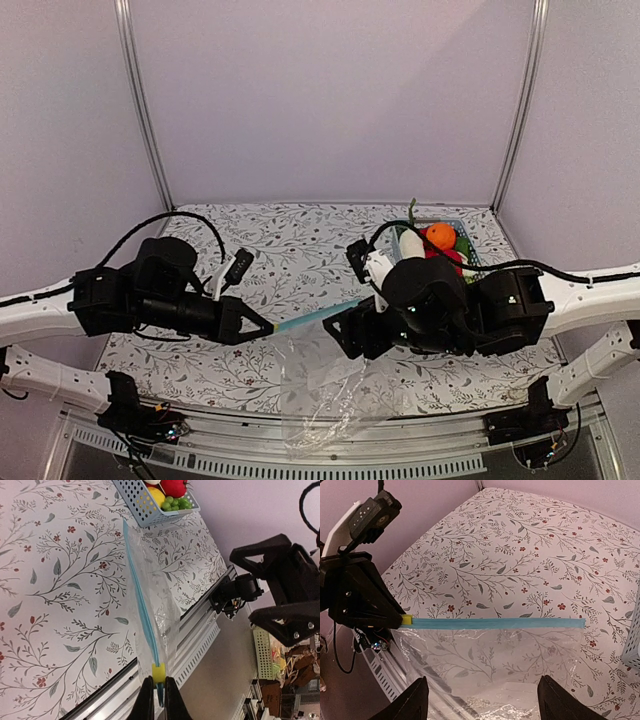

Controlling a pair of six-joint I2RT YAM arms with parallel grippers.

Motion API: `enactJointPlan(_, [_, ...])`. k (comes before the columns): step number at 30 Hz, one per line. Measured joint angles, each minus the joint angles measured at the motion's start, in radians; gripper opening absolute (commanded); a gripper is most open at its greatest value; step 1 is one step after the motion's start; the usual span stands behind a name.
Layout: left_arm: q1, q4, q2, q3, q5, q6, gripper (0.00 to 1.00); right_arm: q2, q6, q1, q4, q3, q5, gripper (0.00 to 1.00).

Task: Place the food in the zip-top bag and seal the zipper
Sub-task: Pass from the right arm to the left, then pass from the left arm to the right

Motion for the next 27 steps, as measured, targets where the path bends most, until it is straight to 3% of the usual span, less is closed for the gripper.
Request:
enactJointPlan(7, [0.043, -0.082, 0.097, 0.104, 0.17, 0.206, 0.0, -0.061, -0.129, -0.19, -0.01, -0.02, -0.332, 0.83])
enactJointPlan(12, [0.045, -0.112, 0.126, 0.201, 0.231, 0.233, 0.0, -0.065, -0.126, -0.305, -0.074, 0.089, -0.534, 0.86])
enactJointPlan(18, [0.046, -0.077, 0.137, 0.203, 0.307, 0.229, 0.0, -0.116, -0.065, -0.307, -0.011, 0.1, -0.657, 0.88])
enactJointPlan(22, [0.047, -0.074, 0.111, 0.148, 0.345, 0.335, 0.0, -0.152, -0.092, -0.287, 0.011, -0.013, -0.694, 0.86])
enactJointPlan(27, [0.05, -0.088, 0.101, 0.151, 0.395, 0.436, 0.0, -0.154, -0.151, -0.275, -0.025, -0.021, -0.777, 0.86])
